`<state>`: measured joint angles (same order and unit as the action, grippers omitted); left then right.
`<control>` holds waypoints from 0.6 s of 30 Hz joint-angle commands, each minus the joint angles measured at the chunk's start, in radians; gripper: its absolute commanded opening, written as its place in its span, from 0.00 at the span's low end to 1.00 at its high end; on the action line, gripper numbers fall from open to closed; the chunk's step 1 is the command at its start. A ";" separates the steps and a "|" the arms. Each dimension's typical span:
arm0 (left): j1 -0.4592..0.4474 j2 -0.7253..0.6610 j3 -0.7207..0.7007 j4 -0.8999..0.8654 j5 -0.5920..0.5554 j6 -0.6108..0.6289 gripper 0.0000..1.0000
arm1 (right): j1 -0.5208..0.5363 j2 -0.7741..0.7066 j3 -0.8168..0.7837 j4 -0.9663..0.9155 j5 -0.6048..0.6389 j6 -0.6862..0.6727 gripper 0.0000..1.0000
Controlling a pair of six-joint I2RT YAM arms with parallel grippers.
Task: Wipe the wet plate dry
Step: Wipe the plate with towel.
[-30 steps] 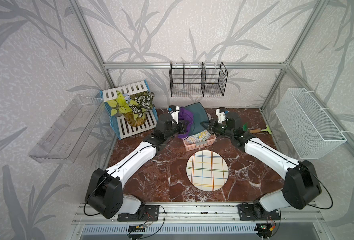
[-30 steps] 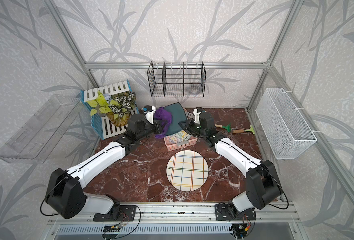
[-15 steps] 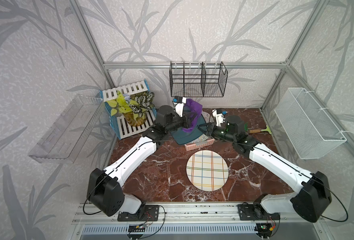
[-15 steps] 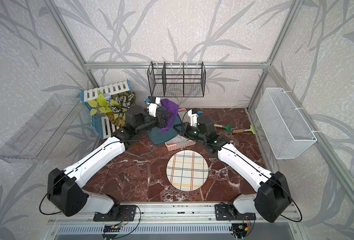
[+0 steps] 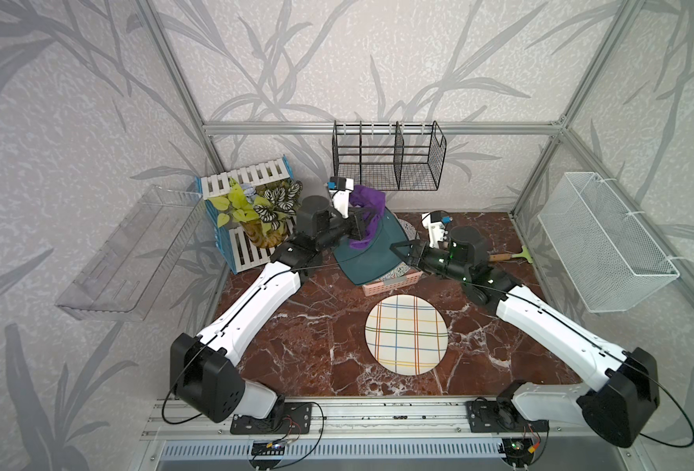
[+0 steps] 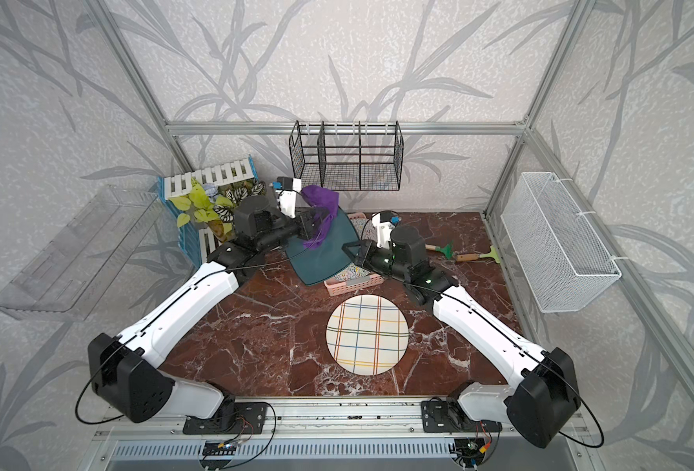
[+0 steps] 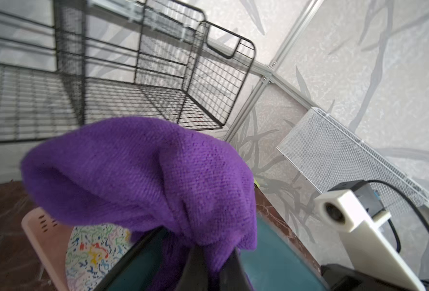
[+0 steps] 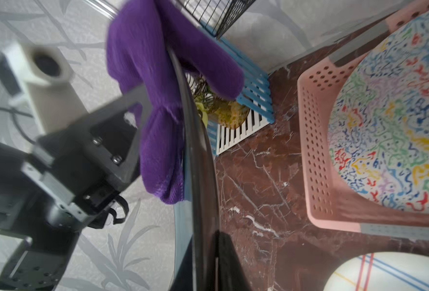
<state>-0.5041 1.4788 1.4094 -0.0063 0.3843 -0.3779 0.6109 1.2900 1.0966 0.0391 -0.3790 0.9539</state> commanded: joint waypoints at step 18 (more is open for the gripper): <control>0.103 -0.185 -0.351 0.569 0.293 -0.490 0.00 | -0.445 -0.295 -0.113 0.500 -0.074 0.349 0.00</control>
<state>-0.4332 1.3121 1.0725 0.3424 0.5888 -0.6712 0.1951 1.0855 0.9466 0.2085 -0.4152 1.1843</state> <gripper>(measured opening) 0.064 0.115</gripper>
